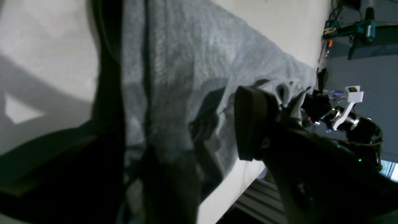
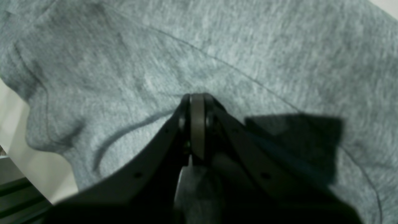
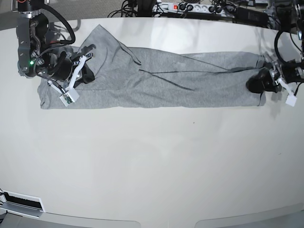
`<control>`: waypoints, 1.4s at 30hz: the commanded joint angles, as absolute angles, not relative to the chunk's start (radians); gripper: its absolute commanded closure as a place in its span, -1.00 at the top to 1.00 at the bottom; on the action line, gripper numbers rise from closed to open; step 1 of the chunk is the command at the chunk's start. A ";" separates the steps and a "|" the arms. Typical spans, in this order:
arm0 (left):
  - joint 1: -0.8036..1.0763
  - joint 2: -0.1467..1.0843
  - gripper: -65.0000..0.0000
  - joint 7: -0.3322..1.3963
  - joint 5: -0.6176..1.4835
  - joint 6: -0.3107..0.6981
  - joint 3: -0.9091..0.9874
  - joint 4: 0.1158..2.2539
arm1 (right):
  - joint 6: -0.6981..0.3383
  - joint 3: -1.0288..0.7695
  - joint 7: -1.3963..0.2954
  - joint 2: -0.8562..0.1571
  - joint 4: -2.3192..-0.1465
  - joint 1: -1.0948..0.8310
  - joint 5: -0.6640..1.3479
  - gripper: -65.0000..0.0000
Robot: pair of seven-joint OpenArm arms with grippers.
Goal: Layout the t-shirt on the table in an organized manner, then fold the t-shirt properly
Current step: 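Grasp both ends of the folded strip with both grippers, then fold the hem end with the left gripper toward the right gripper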
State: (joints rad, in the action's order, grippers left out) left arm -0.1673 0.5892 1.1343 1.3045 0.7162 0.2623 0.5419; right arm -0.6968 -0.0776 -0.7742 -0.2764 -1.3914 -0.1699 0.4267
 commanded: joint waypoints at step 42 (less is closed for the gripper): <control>-0.012 0.605 -0.48 1.155 1.238 0.698 0.257 0.831 | -0.698 -0.080 -0.812 -0.286 -1.397 -0.149 0.422 -1.00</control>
